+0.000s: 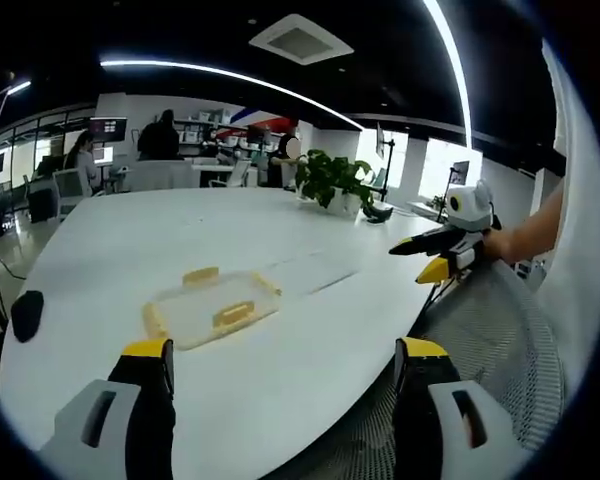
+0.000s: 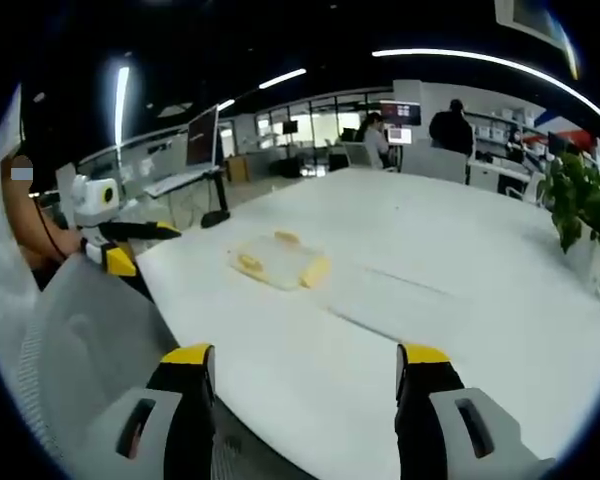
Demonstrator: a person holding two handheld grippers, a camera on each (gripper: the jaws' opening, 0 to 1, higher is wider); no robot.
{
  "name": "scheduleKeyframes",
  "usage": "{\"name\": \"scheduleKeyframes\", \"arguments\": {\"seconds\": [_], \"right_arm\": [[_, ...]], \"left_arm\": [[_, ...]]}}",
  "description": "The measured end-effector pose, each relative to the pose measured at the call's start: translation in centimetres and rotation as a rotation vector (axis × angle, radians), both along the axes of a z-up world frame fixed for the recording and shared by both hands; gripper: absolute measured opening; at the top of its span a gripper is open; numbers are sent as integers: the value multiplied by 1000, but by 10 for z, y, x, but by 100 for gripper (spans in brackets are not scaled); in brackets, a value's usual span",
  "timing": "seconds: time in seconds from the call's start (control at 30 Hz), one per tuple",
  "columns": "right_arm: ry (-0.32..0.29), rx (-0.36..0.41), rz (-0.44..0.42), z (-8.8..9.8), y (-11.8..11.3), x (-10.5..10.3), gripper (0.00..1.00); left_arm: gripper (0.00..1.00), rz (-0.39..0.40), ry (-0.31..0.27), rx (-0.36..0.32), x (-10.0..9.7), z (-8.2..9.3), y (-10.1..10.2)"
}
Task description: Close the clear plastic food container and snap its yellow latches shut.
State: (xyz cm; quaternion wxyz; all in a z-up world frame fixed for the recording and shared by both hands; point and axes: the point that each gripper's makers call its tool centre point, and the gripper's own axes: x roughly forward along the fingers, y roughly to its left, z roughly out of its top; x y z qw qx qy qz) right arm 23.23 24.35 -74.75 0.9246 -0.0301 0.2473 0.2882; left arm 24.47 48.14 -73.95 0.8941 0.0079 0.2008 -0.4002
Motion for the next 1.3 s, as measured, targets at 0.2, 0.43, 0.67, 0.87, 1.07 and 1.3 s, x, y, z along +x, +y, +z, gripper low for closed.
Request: {"name": "scheduleKeyframes", "arguments": {"seconds": [0.2,0.43,0.67,0.87,1.07,1.3], "right_arm": [[-4,0,-10,1,-1,1,73],[-7,2,-13,2,-2,1,73],[9,8,-32,0,-5,2,72],[7,18,-43,1,-6,2,70],[12,15,-42,0,-6,2,69],[33,4,-49,-4,-8,2,69]], "left_arm": [[90,-9,9,0,-1,-1,-1],[89,-7,12,-5,0,-1,0],[88,-25,40,7,-3,-5,-2],[87,-31,57,-1,-4,-7,-4],[86,-36,56,-25,-5,-5,-4],[85,-29,60,-47,-4,-3,-4]]}}
